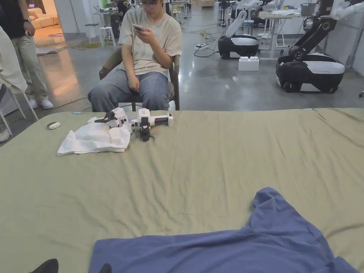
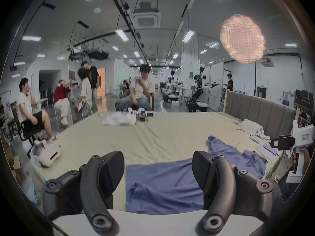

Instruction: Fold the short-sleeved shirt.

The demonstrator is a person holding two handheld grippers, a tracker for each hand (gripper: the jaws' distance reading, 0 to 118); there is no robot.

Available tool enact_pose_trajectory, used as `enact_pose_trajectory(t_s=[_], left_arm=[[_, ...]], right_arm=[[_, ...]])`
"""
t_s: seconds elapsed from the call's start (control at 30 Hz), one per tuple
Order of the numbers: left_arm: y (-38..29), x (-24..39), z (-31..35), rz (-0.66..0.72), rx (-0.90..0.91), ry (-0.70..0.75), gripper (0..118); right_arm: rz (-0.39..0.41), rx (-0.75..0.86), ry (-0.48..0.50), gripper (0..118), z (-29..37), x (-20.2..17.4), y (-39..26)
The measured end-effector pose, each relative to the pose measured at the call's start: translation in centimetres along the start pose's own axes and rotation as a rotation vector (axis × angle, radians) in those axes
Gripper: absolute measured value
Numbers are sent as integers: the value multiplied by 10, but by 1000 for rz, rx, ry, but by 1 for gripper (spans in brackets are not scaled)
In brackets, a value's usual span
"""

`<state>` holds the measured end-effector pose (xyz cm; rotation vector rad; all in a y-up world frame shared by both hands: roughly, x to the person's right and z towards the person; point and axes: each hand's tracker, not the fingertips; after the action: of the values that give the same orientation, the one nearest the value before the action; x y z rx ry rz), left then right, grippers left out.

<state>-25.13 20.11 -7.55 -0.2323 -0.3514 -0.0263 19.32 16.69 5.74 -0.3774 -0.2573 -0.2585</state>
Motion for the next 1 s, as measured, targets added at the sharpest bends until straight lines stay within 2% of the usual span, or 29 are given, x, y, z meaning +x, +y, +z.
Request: enact_pose_trajectory(t_s=[0.03,0.1,0.13,0.2,0.23,0.27,0.33,0.67,0.77,0.8,0.87,0.93,1.0], left_arm=[[4,5,4,-3,4,-18,63],[11,10,9,9,14,-44,59],[14,13,13,24,20,-59,51],[20,15,18,66,27,-95,35],[20,17,21,71,32,-112,28],[21,18,24,67,32,-122,22],[23,21,26,60,32,-115,0],[20,6,6,62,-53,-74,0],[15,-8,-21,118,-144,-58,0],[12,-15,-36,141,-195,-62,6],[0,-30,-72,206,-269,-69,34],[-15,-48,-118,275,-368,-157,58],[-30,-61,-166,294,-443,-124,63]], right_arm=[[23,21,24,61,4,-7,4],[64,56,60,58,11,-19,9],[70,67,71,50,12,-25,11],[85,72,100,30,15,-32,13],[94,71,114,15,16,-35,13],[104,79,111,4,16,-38,13],[135,86,119,1,17,-43,12],[133,22,130,0,-1,-44,6],[144,-3,116,0,-7,-41,3],[137,-16,115,0,-9,-38,1],[107,-43,115,0,-14,-32,-4],[71,-82,112,0,-20,-24,-10],[43,-125,107,0,-27,-16,-16]])
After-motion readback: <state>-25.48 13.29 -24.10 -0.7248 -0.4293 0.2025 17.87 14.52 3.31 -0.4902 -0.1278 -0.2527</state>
